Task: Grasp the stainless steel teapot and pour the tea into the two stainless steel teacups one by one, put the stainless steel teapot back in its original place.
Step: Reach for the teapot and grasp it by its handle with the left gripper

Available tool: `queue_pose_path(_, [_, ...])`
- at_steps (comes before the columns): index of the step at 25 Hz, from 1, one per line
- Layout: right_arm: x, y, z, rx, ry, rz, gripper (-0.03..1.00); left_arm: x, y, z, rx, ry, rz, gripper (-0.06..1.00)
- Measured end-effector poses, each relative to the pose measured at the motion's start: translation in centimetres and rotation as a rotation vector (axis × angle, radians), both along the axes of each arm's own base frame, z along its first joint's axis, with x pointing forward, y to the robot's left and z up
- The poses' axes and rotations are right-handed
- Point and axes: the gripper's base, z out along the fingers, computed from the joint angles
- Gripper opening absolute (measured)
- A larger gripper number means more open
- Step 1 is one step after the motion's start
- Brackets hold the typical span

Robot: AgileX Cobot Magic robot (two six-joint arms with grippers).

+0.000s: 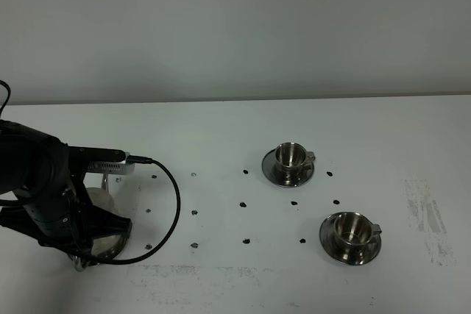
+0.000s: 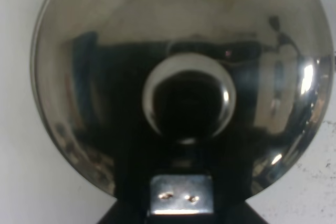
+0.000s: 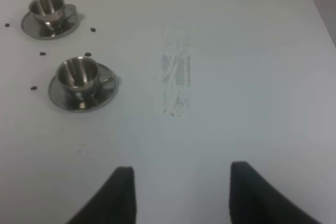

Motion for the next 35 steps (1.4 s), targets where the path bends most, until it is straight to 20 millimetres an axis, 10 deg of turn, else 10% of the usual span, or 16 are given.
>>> queue_pose_path(35, [0.0,0.0,0.0,0.000,0.000,0.000,0.43,0.5,0.1,2.0,0.034,0.004,-0.015,0.25])
